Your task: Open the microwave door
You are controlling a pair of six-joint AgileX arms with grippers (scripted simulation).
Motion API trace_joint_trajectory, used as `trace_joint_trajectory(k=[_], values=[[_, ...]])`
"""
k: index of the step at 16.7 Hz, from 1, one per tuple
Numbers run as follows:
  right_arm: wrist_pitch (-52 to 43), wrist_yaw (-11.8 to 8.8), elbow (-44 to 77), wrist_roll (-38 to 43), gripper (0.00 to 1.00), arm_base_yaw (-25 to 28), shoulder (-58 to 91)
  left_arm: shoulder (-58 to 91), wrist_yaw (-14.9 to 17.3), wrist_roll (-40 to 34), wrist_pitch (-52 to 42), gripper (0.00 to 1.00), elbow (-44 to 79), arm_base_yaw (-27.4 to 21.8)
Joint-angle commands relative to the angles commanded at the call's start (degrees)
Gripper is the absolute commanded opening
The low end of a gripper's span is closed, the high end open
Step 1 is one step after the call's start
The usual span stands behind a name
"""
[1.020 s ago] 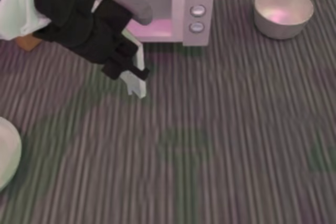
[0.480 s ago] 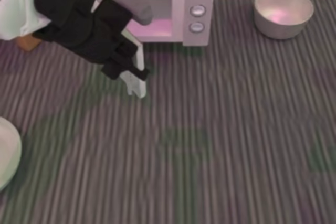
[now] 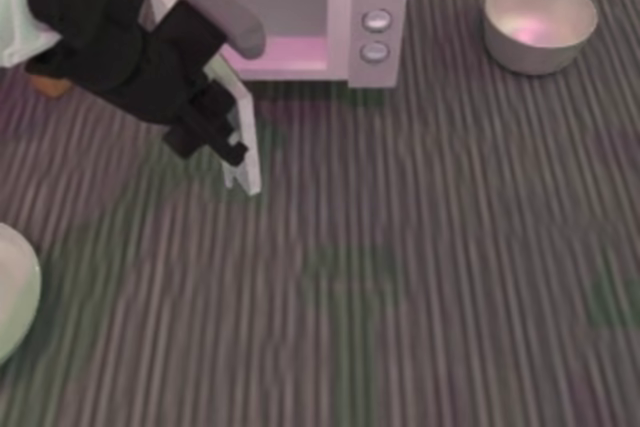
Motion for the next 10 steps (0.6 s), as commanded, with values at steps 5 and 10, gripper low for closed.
trace_joint_trajectory(k=[5, 10], values=[[0.0, 0.0, 0.0, 0.0, 1.0, 0.0, 0.0, -0.1, 0.2, 0.5, -0.1, 0.0, -0.1, 0.2], [0.0, 0.0, 0.0, 0.0, 1.0, 0.0, 0.0, -0.1, 0.2, 0.5, -0.1, 0.0, -0.1, 0.2]])
